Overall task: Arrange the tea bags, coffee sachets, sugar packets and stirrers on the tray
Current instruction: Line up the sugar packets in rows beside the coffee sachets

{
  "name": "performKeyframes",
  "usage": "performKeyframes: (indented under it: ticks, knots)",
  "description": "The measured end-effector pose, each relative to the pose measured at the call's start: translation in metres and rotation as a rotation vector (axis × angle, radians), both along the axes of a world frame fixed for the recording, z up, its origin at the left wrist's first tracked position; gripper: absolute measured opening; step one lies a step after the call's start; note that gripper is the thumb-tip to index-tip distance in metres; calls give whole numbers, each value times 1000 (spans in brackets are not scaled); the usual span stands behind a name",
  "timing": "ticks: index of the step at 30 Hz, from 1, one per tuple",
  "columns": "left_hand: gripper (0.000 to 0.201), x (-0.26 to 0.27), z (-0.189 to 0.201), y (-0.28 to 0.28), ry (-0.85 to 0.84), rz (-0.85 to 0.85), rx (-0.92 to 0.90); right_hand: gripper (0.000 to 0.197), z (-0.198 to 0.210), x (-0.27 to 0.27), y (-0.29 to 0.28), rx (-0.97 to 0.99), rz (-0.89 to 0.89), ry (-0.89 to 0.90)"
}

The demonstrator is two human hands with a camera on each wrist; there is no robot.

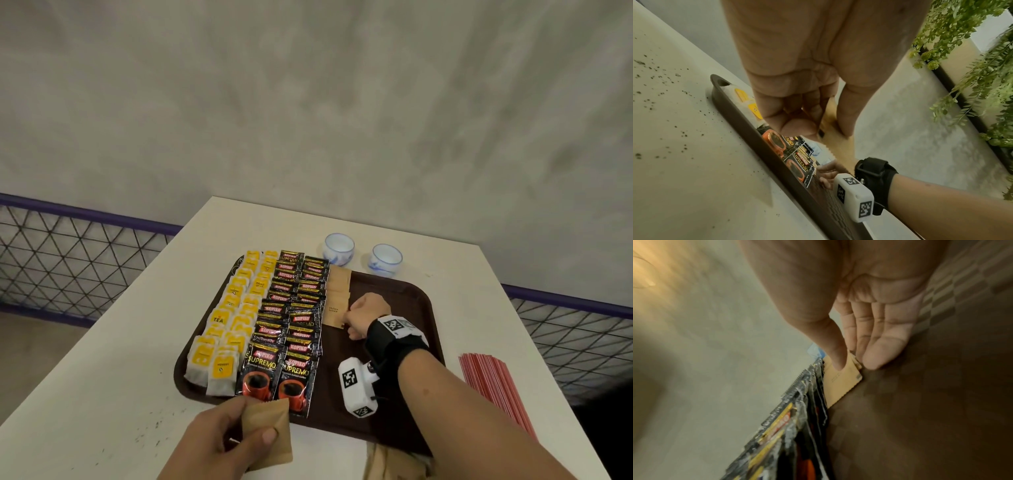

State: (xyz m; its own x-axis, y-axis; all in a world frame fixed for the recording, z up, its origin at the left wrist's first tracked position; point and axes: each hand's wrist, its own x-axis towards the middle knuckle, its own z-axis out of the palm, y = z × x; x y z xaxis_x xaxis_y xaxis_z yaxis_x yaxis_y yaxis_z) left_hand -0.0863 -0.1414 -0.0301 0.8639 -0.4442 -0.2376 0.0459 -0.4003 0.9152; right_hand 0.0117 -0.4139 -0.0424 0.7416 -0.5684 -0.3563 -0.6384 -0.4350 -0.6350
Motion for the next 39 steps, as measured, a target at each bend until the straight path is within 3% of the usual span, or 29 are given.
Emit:
performKeyframes:
  ticks: [2, 5, 6, 7, 9, 11, 18, 22, 25, 31, 35, 39]
  knots:
    - [16, -1, 3, -1, 28, 3, -7, 18, 7, -9, 1, 5, 56, -77]
    - [60, -2, 7, -3, 21, 6, -85, 15, 27, -39, 16, 192, 257, -239]
    - [65, -2, 9, -4, 12, 17, -94, 12, 35, -54, 23, 288, 367, -268]
    - [58, -2, 11, -7, 1, 19, -117, 9, 41, -69, 31, 396, 478, -279]
    - [26, -1, 15, -14, -4, 54, -148, 10, 49, -100, 45, 585, 656, -266]
    - [21, -1, 15, -19, -36, 49, -136, 16, 48, -120, 52, 659, 708, -259]
    - [23, -8, 21, -25, -17, 107, -199, 12, 52, -128, 42, 593, 620, -334]
    - [19, -8, 20, -14, 16, 176, -204, 13, 35, -96, -1, 440, 176, -394]
    - [17, -8, 15, -8, 24, 197, -167, 17, 14, -63, -24, 418, -70, -317]
    - [19, -8, 11, -2, 44, 142, -125, 23, -1, -25, -12, 429, -86, -204]
    - [58, -7, 18, 4, 51, 151, -160, 23, -9, -15, -4, 403, -89, -172]
    - [79, -6, 17, 5, 58, 151, -127, 20, -13, -11, 1, 278, -113, -133]
